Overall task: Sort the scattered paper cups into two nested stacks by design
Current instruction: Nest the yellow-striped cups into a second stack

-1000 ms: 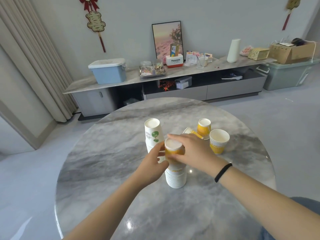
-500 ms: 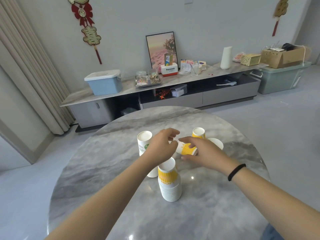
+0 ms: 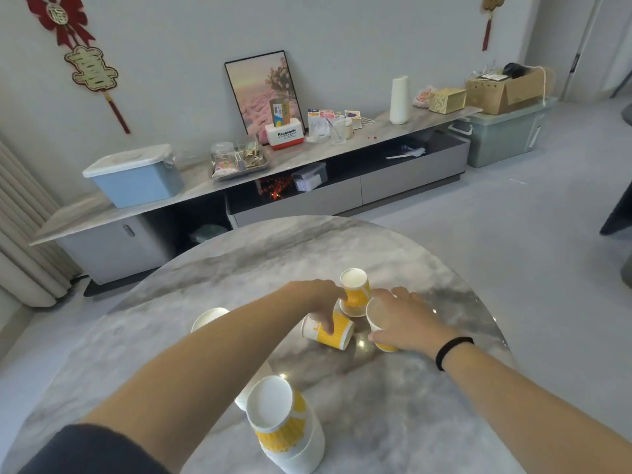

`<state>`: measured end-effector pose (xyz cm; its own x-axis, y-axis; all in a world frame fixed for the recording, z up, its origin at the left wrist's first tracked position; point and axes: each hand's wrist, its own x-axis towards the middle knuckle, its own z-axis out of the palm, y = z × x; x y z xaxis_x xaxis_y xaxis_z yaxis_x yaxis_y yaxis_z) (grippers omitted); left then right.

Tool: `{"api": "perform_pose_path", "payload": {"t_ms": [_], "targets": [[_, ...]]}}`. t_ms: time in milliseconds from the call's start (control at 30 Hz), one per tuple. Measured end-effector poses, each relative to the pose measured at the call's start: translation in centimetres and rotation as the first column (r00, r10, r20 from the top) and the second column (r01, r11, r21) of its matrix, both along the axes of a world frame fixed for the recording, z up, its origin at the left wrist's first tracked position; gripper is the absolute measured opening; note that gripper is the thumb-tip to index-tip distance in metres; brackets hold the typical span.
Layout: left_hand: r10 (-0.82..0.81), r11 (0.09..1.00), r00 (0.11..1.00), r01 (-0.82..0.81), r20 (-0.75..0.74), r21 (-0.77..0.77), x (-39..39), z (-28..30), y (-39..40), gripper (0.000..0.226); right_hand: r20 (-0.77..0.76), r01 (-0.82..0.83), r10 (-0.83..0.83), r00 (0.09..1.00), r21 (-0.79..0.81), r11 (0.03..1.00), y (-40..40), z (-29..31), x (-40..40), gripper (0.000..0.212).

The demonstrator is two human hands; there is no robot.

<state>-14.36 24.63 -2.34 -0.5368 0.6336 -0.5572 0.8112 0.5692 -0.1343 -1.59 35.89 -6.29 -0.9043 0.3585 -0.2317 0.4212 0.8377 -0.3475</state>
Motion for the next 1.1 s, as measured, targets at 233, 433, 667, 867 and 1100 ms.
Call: {"api": "perform_pose_path", "payload": {"t_ms": [233,433,667,867,1100], "targets": [[-0.059,0.984,0.997,0.066,0.043,-0.166,-0.3,-3.6,0.7,0.068,-0.100,0.168,-0.223,0.970,-0.389,0.906,2.2,-0.7,0.2,0.064],[0.008,1.000,0.993,-0.011,0.119,0.023,-0.5,-1.0,-0.1,0.059,-0.108,0.031,-0.067,0.992,-0.301,0.953,1.5,-0.4,1.0,0.072],[0.035,0.982,0.984,-0.067,0.176,0.177,-0.4,1.5,-1.0,0.079,-0.163,0.046,-0.106,0.981,-0.338,0.940,-0.4,-1.1,0.7,0.105],[0.026,0.978,0.985,-0.060,0.171,0.197,1.0,0.7,-1.1,0.081,-0.163,0.017,-0.088,0.983,-0.390,0.921,-0.6,-1.7,1.0,0.094],[0.218,0.886,0.789,-0.406,0.574,0.222,0.9,1.1,-0.2,0.099,-0.211,-0.001,-0.081,0.974,-0.360,0.933,0.2,-0.7,0.6,0.081]]}}
